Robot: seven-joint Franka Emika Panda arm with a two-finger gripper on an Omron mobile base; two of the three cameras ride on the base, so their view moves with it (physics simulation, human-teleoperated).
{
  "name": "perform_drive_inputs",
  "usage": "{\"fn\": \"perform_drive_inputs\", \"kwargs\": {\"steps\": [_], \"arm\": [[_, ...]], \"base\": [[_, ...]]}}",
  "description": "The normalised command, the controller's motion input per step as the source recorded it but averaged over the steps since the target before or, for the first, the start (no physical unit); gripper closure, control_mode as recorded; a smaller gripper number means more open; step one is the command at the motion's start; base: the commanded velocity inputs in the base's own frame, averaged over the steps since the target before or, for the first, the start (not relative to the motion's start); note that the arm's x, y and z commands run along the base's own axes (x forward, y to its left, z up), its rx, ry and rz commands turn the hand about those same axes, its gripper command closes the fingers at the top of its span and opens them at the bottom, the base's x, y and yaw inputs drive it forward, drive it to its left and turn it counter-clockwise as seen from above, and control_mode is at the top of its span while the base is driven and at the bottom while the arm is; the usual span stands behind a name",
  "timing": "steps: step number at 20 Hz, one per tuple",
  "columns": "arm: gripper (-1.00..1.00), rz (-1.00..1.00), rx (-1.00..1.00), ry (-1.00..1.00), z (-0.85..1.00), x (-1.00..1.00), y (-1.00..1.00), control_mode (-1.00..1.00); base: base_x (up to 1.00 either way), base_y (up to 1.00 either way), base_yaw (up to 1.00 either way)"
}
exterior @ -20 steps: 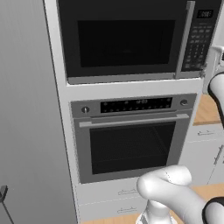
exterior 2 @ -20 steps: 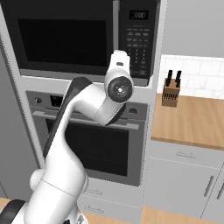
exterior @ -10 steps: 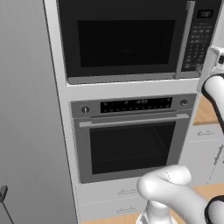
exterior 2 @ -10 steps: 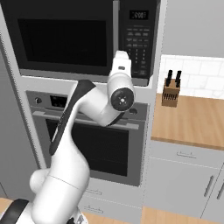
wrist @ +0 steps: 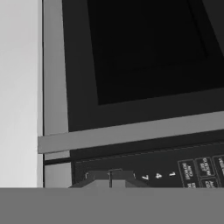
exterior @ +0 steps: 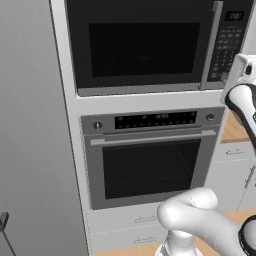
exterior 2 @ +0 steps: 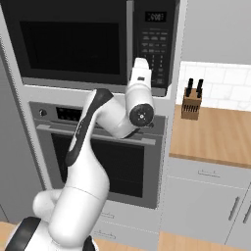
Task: Pick the mushroom from the sink and place it in the bowl. Then pick the bowl and place it in the microwave. Then close the microwave door and press the start button.
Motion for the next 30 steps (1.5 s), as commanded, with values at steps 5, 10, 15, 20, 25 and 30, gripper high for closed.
{"fn": "perform_drive_inputs", "kwargs": {"steps": [5,10,15,20,25,30], "arm": [[1.00,0.00,0.00,-0.01,-0.10,0.39,-0.02,-1.00],[1.00,0.00,0.00,0.00,-0.15,0.44,0.00,-1.00],[1.00,0.00,0.00,-0.01,-0.10,0.33,-0.09,-1.00],[1.00,0.00,0.01,-0.01,0.00,0.31,-0.22,-1.00],[1.00,0.00,0.00,0.00,-0.13,0.46,-0.14,-1.00],[1.00,0.00,0.00,0.00,-0.24,0.38,-0.04,-1.00]], "base": [[0.00,0.00,0.00],[0.00,0.00,0.00],[0.00,0.00,0.00],[0.00,0.00,0.00],[0.00,0.00,0.00],[0.00,0.00,0.00]]}}
